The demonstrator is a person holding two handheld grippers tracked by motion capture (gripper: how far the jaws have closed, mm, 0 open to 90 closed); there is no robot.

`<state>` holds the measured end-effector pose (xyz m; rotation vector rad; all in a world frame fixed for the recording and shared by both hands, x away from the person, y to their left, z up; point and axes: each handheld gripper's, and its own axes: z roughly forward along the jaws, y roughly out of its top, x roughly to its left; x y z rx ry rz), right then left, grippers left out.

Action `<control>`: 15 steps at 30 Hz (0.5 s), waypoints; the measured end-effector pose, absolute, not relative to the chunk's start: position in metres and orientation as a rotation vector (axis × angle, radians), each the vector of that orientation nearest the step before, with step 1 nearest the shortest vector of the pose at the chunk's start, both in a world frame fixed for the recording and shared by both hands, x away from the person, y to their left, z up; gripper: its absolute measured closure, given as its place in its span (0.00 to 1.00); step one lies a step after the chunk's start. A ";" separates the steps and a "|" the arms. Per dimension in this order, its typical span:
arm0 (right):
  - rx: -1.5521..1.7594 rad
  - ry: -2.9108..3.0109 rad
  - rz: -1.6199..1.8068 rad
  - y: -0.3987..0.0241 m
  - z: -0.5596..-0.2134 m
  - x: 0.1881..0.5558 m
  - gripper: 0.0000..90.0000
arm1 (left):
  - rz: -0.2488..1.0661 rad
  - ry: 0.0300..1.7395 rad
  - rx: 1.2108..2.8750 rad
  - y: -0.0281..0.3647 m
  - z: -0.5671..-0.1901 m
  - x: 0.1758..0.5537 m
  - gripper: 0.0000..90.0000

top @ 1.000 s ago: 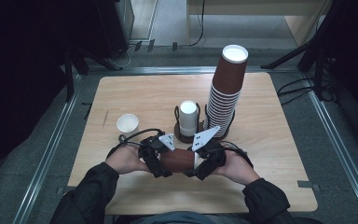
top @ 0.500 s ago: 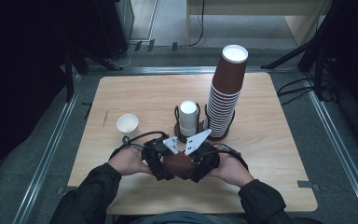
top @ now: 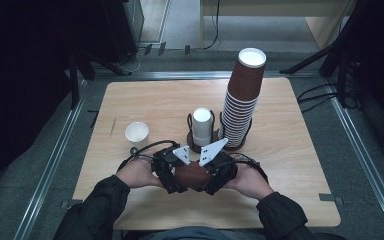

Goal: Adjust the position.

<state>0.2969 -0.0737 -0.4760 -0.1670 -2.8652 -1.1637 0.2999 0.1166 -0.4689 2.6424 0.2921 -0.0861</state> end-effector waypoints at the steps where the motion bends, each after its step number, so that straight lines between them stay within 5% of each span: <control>1: -0.169 -2.869 -1.162 -0.075 -0.476 0.297 0.22 | -0.098 0.294 2.630 0.118 -0.468 0.301 0.04; 15: -0.238 -2.839 -1.223 -0.094 -0.471 0.304 0.21 | -0.097 0.357 2.482 0.143 -0.466 0.307 0.00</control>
